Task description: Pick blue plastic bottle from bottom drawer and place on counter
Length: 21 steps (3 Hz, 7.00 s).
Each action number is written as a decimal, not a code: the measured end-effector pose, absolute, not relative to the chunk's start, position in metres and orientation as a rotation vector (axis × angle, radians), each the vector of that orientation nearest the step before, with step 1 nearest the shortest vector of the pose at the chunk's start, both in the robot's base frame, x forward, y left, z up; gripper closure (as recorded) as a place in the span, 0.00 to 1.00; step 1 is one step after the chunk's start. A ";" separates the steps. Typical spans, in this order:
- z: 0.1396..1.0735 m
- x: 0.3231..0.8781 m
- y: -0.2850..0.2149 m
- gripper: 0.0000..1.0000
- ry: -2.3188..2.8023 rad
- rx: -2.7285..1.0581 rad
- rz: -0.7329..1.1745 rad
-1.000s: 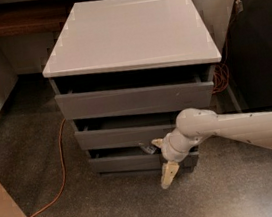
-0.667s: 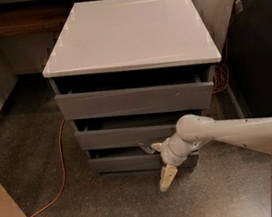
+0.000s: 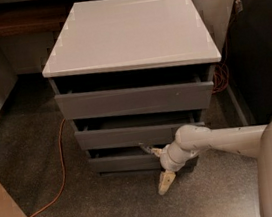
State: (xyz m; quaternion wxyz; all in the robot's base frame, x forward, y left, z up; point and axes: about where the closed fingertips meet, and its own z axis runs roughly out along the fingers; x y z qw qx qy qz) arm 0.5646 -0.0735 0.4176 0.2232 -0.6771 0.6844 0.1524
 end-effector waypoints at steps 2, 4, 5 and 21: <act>0.340 0.620 -0.089 0.00 1.881 -1.831 0.411; 0.322 0.622 -0.089 0.00 1.892 -1.822 0.416; 0.298 0.629 -0.090 0.00 1.880 -1.816 0.407; 0.187 0.668 -0.107 1.00 1.948 -1.700 0.290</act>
Offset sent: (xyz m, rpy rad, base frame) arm 0.0532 -0.0111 -0.0741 0.0169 -0.0336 -0.0173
